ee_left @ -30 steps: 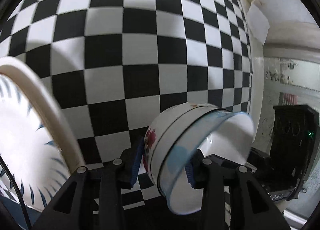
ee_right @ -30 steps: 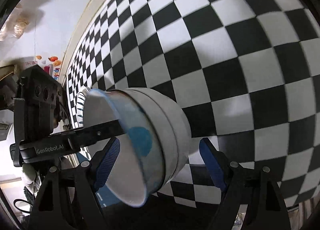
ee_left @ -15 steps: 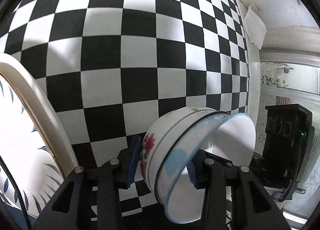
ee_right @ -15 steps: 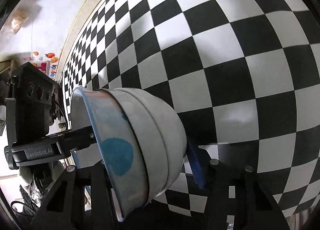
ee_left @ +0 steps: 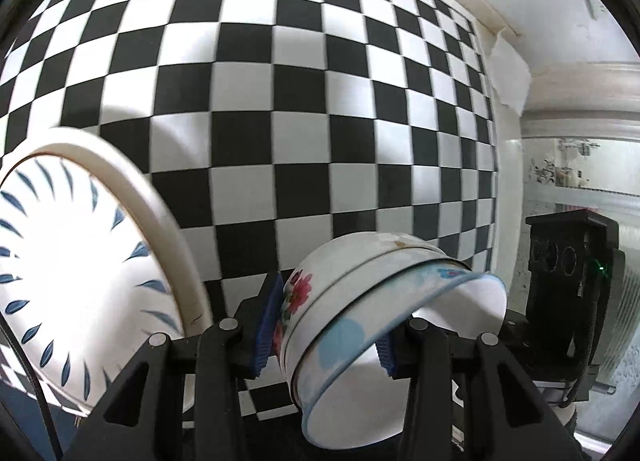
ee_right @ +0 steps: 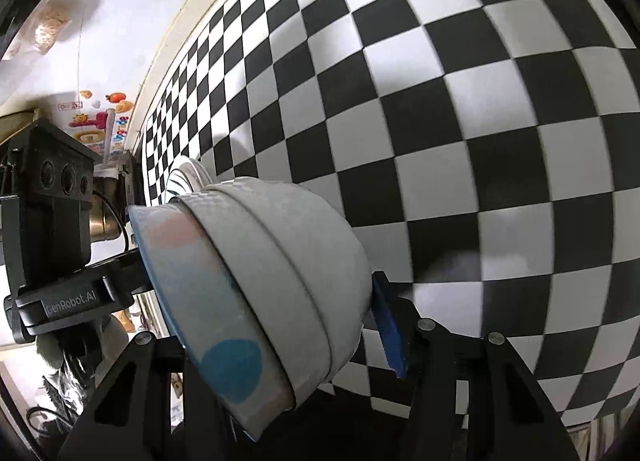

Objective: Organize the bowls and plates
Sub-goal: 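Carry the bowl stack with both grippers over the blue-striped plate, then lower the bowl stack onto the blue-striped plate and open both grippers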

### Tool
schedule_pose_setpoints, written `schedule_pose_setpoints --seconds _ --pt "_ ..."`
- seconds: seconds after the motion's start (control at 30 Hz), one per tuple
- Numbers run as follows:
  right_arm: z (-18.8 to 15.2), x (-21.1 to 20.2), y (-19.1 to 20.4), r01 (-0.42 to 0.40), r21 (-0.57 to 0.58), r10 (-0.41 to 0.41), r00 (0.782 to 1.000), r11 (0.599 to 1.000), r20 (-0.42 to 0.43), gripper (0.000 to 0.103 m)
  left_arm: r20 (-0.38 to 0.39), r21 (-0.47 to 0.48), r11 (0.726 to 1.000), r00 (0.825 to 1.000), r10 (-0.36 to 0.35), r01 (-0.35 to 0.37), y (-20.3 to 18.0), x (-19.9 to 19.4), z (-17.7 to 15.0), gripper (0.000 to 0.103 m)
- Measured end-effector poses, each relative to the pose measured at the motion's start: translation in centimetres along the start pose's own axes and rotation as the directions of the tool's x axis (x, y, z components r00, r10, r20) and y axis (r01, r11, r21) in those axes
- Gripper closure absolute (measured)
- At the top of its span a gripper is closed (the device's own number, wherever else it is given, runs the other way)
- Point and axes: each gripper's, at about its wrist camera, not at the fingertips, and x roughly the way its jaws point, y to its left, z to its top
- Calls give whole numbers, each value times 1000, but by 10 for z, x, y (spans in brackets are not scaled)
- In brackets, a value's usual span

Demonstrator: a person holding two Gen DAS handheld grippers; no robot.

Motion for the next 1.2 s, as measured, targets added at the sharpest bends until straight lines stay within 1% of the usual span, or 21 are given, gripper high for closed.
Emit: schedule_pose_setpoints --seconds 0.1,0.2,0.33,0.5,0.63,0.8,0.93,1.2 --pt "1 6 7 0 -3 0 1000 1000 -17 49 -8 -21 1000 1000 1 -1 6 -4 -2 67" --pt "3 7 18 -4 -22 4 1000 1000 -27 49 4 -29 1000 1000 -1 1 11 -16 -3 67" --pt "9 8 43 -4 -63 2 999 998 -35 49 31 -52 999 1000 -3 4 21 -35 -2 67" --pt "16 18 75 -11 -117 4 998 993 -60 49 63 -90 996 998 8 -2 44 -60 -6 67" --pt "20 34 102 -20 -159 6 996 987 -91 50 90 -134 991 996 13 -1 71 -78 -10 67" --pt "26 66 135 -29 -204 0 990 978 -141 50 113 -203 979 993 18 5 107 -91 -15 67" --pt "32 91 156 -28 -234 -14 985 972 -175 50 122 -252 968 992 21 11 131 -95 -17 67" --pt "47 134 176 -11 -261 -52 972 965 -230 50 118 -337 941 993 9 31 174 -89 -13 67"
